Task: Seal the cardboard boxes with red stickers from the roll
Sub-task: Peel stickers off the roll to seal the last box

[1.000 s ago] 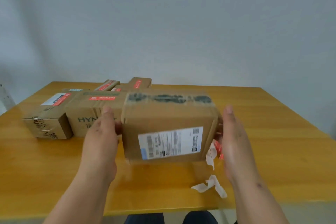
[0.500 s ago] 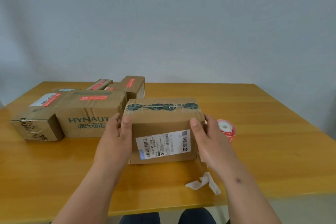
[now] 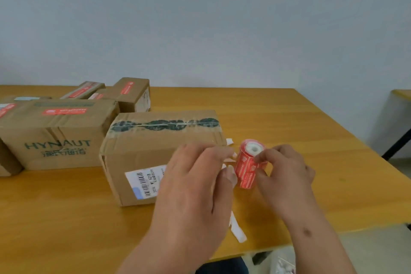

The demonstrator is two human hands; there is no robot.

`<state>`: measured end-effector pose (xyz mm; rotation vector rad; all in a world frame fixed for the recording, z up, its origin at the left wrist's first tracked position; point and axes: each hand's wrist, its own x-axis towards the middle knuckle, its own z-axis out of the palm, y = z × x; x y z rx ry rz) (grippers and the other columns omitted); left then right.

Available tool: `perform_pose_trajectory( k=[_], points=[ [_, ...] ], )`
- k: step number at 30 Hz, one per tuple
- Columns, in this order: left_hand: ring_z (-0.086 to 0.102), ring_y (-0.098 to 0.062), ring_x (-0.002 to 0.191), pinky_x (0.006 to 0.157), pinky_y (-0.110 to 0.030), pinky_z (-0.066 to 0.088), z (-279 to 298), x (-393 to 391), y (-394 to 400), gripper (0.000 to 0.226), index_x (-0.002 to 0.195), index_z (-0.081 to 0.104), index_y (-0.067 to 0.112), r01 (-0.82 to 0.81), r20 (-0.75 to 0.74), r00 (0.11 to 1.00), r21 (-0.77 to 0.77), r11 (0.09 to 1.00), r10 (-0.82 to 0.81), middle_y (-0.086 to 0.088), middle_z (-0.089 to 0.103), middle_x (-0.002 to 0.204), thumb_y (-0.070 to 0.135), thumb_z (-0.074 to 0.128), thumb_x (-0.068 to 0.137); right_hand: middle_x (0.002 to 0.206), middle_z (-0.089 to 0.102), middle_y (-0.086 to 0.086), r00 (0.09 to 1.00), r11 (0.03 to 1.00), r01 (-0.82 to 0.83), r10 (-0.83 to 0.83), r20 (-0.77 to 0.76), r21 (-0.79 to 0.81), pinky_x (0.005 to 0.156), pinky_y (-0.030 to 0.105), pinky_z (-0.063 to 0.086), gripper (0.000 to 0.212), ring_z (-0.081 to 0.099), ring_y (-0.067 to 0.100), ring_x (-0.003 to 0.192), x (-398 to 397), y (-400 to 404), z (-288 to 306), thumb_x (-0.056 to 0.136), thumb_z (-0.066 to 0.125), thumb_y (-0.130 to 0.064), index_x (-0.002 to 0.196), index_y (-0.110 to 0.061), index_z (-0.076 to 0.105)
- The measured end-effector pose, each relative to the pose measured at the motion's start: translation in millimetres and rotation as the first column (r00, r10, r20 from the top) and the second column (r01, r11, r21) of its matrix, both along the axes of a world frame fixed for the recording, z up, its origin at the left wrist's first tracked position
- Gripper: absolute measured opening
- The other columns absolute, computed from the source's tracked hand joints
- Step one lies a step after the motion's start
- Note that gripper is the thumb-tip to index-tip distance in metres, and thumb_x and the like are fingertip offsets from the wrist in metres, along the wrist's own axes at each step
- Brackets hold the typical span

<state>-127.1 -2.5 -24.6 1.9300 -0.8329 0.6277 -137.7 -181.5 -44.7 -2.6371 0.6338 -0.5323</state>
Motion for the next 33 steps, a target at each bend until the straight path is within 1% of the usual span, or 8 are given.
perform_pose_trajectory(
  k=[6, 11, 14, 19, 22, 26, 30, 33],
  points=[
    [0.051, 0.0, 0.09, 0.074, -0.012, 0.043, -18.2, 1.5, -35.5, 0.014, 0.103, 0.053, 0.042, 0.16, -0.297, 0.95, 0.21, 0.965, -0.092, 0.023, 0.053, 0.1, 0.034, 0.045, 0.094, 0.092, 0.047, -0.014, 0.996, 0.996, -0.08, 0.078, -0.034, -0.043, 0.078, 0.03, 0.015, 0.022, 0.039, 0.014, 0.098, 1.1, -12.7, -3.2, 0.074, 0.068, -0.028, 0.073, -0.036, 0.048],
    [0.046, 0.004, 0.084, 0.079, -0.003, 0.035, -24.9, 8.1, -52.9, 0.035, 0.126, 0.045, 0.042, 0.162, -0.409, 0.911, 0.245, 0.956, -0.049, 0.028, 0.04, 0.122, 0.026, 0.051, 0.096, 0.085, 0.055, -0.021, 0.964, 0.966, -0.26, 0.26, -0.051, -0.007, 0.083, 0.027, 0.012, 0.021, 0.039, 0.002, 0.101, -7.8, -22.6, 3.3, 0.083, 0.065, -0.021, 0.076, -0.035, 0.05],
    [0.047, 0.003, 0.094, 0.086, -0.003, 0.034, -27.9, 9.1, -62.7, 0.043, 0.134, 0.04, 0.043, 0.18, -0.444, 0.894, 0.231, 0.956, -0.061, 0.03, 0.037, 0.128, 0.026, 0.052, 0.096, 0.084, 0.057, -0.021, 0.945, 0.942, -0.328, 0.328, 0.009, 0.075, 0.088, 0.023, 0.011, 0.025, 0.039, -0.006, 0.104, -12.4, -25.3, 9.0, 0.084, 0.065, -0.017, 0.082, -0.038, 0.051],
    [0.054, 0.0, 0.073, 0.064, -0.013, 0.043, -26.9, 15.6, -70.1, 0.011, 0.098, 0.063, 0.042, 0.152, -0.601, 0.798, 0.116, 0.982, -0.052, 0.021, 0.061, 0.088, 0.033, 0.059, 0.093, 0.086, 0.059, -0.02, 0.917, 0.908, -0.399, 0.398, 0.036, 0.124, 0.097, 0.026, 0.016, 0.036, 0.041, -0.006, 0.106, -16.8, -30.3, 13.6, 0.082, 0.068, -0.012, 0.088, -0.042, 0.048],
    [0.048, -0.001, 0.054, 0.05, -0.015, 0.039, -23.8, 18.8, -69.1, 0.015, 0.078, 0.064, 0.033, 0.151, -0.664, 0.741, 0.019, 0.988, -0.1, 0.015, 0.06, 0.068, 0.028, 0.062, 0.091, 0.091, 0.06, -0.022, 0.914, 0.906, -0.406, 0.4, 0.067, 0.119, 0.099, 0.025, 0.015, 0.031, 0.041, -0.006, 0.108, -17.2, -34.7, 14.8, 0.081, 0.071, -0.022, 0.09, -0.043, 0.051],
    [0.045, 0.0, 0.053, 0.05, -0.014, 0.037, -19.7, 21.3, -68.7, 0.015, 0.076, 0.064, 0.03, 0.116, -0.729, 0.669, -0.089, 0.989, -0.144, 0.013, 0.058, 0.062, 0.027, 0.062, 0.091, 0.093, 0.058, -0.023, 0.924, 0.924, -0.382, 0.381, 0.026, 0.025, 0.098, 0.033, 0.015, 0.009, 0.042, -0.002, 0.107, -14.4, -40.8, 16.4, 0.074, 0.065, -0.046, 0.079, -0.04, 0.061],
    [0.044, -0.001, 0.056, 0.052, -0.014, 0.038, -16.4, 21.9, -68.1, 0.015, 0.077, 0.064, 0.03, 0.153, -0.722, 0.67, -0.095, 0.984, -0.174, 0.012, 0.057, 0.064, 0.032, 0.06, 0.091, 0.092, 0.058, -0.019, 0.915, 0.914, -0.404, 0.403, 0.012, 0.039, 0.099, 0.036, 0.016, 0.015, 0.043, 0.004, 0.107, -14.1, -42.2, 21.0, 0.078, 0.073, -0.036, 0.071, -0.037, 0.06],
    [0.044, -0.001, 0.053, 0.049, -0.013, 0.036, -13.7, 22.1, -67.4, 0.018, 0.074, 0.063, 0.032, 0.175, -0.703, 0.696, -0.035, 0.984, -0.148, 0.014, 0.056, 0.062, 0.031, 0.06, 0.092, 0.091, 0.056, -0.02, 0.91, 0.91, -0.414, 0.414, 0.008, 0.025, 0.099, 0.035, 0.016, 0.011, 0.042, 0.002, 0.106, -14.1, -41.9, 21.4, 0.074, 0.062, -0.048, 0.07, -0.039, 0.058]
  ],
)
